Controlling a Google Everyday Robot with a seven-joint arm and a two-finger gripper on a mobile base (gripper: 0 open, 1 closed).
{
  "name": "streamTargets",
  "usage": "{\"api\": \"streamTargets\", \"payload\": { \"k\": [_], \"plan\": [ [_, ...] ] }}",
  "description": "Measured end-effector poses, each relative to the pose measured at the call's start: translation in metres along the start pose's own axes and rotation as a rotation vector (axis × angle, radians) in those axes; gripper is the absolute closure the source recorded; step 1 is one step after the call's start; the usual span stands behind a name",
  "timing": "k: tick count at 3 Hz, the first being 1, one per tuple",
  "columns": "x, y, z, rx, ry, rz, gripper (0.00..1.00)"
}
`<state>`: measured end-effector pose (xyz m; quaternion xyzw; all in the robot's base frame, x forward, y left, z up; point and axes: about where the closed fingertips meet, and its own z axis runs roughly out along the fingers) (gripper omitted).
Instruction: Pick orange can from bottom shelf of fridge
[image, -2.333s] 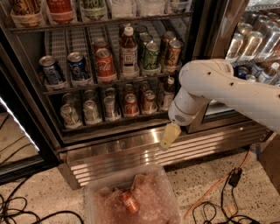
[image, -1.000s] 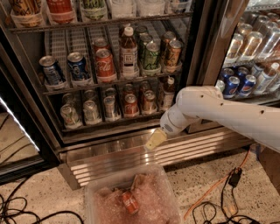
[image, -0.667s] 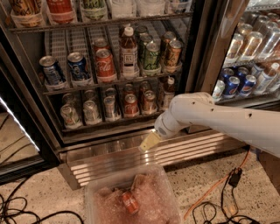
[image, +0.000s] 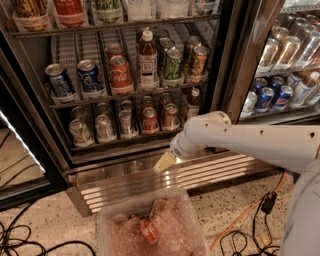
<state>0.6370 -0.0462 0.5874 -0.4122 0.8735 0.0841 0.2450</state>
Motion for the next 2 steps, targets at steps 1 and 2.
{"api": "streamTargets", "payload": {
  "k": [1, 2],
  "plan": [
    [0.0, 0.0, 0.0, 0.0, 0.0, 0.0, 0.0],
    [0.0027, -0.0079, 0.0057, 0.015, -0.002, 0.037, 0.0]
  ]
}}
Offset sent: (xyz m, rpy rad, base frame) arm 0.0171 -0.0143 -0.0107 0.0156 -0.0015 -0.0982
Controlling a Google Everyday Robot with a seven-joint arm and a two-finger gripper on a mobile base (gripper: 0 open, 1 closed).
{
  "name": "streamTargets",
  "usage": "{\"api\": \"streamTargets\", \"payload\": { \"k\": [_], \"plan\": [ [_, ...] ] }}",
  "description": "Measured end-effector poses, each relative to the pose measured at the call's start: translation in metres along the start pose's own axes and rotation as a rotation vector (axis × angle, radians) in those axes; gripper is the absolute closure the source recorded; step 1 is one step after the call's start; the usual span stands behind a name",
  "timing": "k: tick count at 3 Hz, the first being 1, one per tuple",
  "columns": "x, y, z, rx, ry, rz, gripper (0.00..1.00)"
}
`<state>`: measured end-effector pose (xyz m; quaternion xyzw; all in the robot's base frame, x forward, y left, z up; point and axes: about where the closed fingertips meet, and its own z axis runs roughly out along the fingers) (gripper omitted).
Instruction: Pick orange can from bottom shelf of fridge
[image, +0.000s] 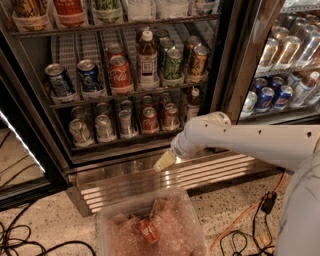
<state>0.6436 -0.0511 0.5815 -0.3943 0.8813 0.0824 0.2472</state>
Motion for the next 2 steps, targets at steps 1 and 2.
{"api": "streamTargets", "payload": {
  "k": [1, 2],
  "plan": [
    [0.006, -0.024, 0.007, 0.092, -0.008, 0.021, 0.0],
    [-0.006, -0.037, 0.007, 0.198, -0.05, -0.049, 0.0]
  ]
}}
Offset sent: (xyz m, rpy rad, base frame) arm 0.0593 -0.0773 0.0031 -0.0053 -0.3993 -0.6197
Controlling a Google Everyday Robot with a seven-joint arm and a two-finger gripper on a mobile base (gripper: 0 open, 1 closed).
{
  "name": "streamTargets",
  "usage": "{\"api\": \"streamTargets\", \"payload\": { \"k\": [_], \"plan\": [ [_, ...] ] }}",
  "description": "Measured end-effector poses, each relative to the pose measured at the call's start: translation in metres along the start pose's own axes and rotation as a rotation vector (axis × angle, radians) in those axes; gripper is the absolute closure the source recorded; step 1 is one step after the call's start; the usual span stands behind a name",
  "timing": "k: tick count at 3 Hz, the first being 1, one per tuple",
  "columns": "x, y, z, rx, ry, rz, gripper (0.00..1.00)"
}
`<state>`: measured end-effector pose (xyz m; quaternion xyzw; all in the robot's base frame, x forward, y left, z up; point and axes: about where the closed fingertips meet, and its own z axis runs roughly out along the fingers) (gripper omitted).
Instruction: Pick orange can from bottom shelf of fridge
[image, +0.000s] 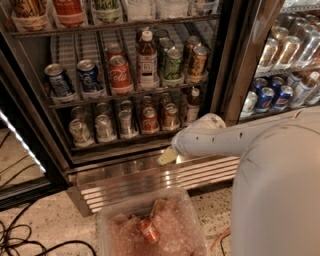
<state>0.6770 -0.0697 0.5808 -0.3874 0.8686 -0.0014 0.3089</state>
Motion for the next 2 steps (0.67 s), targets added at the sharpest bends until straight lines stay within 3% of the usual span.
{"api": "streamTargets", "payload": {
  "k": [1, 2],
  "plan": [
    [-0.048, -0.008, 0.002, 0.052, -0.109, -0.058, 0.0],
    [-0.051, -0.021, -0.001, 0.075, -0.125, -0.019, 0.0]
  ]
}}
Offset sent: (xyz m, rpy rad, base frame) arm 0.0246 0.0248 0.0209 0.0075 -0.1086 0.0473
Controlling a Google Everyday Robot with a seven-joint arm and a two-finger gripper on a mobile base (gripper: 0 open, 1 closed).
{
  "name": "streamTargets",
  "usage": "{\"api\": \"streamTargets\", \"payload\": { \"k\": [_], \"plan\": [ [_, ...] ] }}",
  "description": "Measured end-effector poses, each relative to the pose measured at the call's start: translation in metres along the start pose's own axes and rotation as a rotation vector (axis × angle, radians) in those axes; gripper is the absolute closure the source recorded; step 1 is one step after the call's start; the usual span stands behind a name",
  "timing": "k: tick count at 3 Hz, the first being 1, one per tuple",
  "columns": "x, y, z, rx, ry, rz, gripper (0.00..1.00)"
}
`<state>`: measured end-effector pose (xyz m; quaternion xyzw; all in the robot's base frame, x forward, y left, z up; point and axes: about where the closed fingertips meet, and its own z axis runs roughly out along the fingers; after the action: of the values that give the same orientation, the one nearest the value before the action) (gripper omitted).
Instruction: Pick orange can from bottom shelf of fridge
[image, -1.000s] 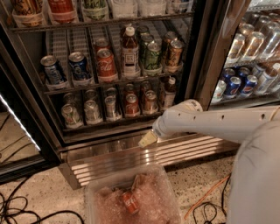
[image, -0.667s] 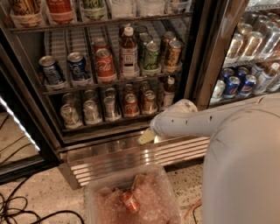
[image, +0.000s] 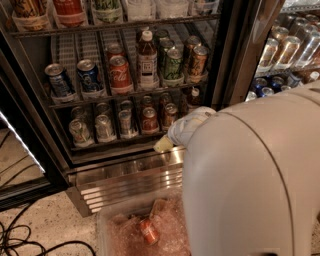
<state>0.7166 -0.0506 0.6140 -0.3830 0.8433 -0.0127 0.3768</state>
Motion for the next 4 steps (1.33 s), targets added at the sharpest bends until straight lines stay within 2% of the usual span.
{"api": "streamTargets", "payload": {
  "k": [1, 2, 3, 4],
  "plan": [
    [0.0, 0.0, 0.0, 0.0, 0.0, 0.0, 0.0],
    [-0.001, 0.005, 0.003, -0.031, -0.077, 0.048, 0.0],
    [0.015, 0.006, 0.011, -0.088, -0.207, 0.18, 0.0],
    [0.018, 0.003, 0.013, -0.155, -0.347, 0.257, 0.0]
  ]
}}
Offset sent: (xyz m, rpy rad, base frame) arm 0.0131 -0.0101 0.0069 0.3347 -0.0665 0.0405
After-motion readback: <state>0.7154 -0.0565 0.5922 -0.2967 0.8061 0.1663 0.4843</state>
